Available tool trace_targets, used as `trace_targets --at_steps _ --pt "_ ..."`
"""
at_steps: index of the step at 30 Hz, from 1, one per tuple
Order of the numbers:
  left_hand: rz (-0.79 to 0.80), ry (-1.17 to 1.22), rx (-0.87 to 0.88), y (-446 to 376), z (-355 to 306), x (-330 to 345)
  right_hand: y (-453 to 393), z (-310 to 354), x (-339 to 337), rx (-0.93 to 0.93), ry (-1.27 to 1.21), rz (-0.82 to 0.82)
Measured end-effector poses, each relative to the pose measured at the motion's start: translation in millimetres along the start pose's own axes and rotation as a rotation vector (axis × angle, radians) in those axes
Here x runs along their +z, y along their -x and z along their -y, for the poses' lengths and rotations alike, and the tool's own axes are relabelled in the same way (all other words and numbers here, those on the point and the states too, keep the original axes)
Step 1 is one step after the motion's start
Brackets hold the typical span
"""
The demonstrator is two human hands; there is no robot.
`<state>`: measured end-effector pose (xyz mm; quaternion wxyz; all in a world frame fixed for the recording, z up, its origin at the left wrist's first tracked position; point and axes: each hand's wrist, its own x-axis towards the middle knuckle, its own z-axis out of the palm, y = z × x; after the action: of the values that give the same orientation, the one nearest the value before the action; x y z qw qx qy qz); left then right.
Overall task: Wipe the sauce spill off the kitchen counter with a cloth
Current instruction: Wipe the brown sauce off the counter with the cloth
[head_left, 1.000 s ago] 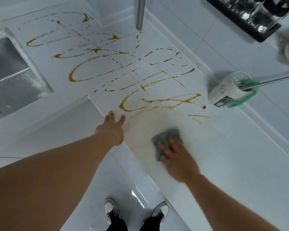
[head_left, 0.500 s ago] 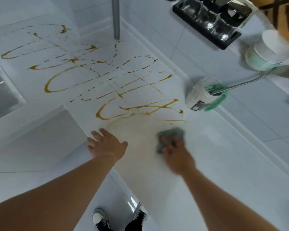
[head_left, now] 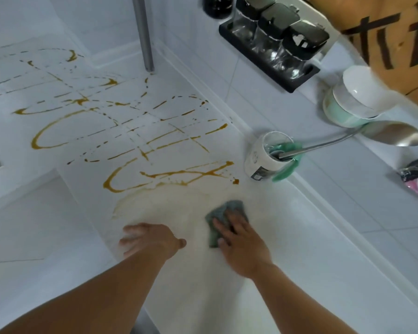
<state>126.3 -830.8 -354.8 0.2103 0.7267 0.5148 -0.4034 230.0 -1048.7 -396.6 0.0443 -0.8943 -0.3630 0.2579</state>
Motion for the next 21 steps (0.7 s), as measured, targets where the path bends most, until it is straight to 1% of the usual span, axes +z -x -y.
trace_targets --at_steps 3,5,6,7,8,10,12,13,14,16,18,19,21 --pt "-0.028 0.021 -0.050 4.1 -10.0 4.9 -18.5 -58.0 -34.3 0.383 -0.168 -0.093" --pt "-0.051 0.019 -0.054 4.7 -13.1 7.4 -47.6 -54.2 -43.9 0.523 -0.208 -0.141" --pt "-0.052 0.033 -0.056 5.3 -11.6 10.6 -58.6 -37.6 -41.4 0.540 -0.229 -0.142" --pt "-0.053 0.057 -0.050 4.4 -9.8 10.2 -67.3 -14.9 -39.9 0.497 -0.232 -0.139" --pt "-0.060 0.071 -0.051 3.8 -9.7 12.2 -71.4 6.4 -30.7 0.388 -0.187 -0.132" --pt "-0.074 0.088 -0.040 1.5 -10.2 14.5 -60.7 45.1 -11.9 0.077 -0.053 -0.088" --pt "-0.077 0.105 -0.045 -0.4 -8.7 16.8 -38.1 50.4 -0.6 -0.169 0.016 -0.001" --pt "-0.076 0.114 -0.044 -0.1 -9.0 18.5 -30.2 37.3 0.1 -0.223 0.018 -0.002" --pt "-0.077 0.116 -0.040 -1.2 -7.9 19.0 -27.4 22.0 -4.2 -0.214 0.020 -0.020" --pt "-0.078 0.104 -0.031 -3.4 -7.7 19.9 -30.3 -8.7 -18.1 -0.030 0.006 -0.073" --pt "-0.065 0.100 -0.036 -5.4 -8.2 19.5 -50.4 -17.8 -28.3 0.137 -0.012 -0.078" --pt "-0.059 0.099 -0.040 -5.4 -8.2 19.6 -64.5 -13.5 -31.6 0.161 -0.025 -0.075" --pt "-0.054 0.098 -0.046 -5.9 -8.9 20.4 -100.7 -2.1 -39.4 0.134 -0.043 -0.086"
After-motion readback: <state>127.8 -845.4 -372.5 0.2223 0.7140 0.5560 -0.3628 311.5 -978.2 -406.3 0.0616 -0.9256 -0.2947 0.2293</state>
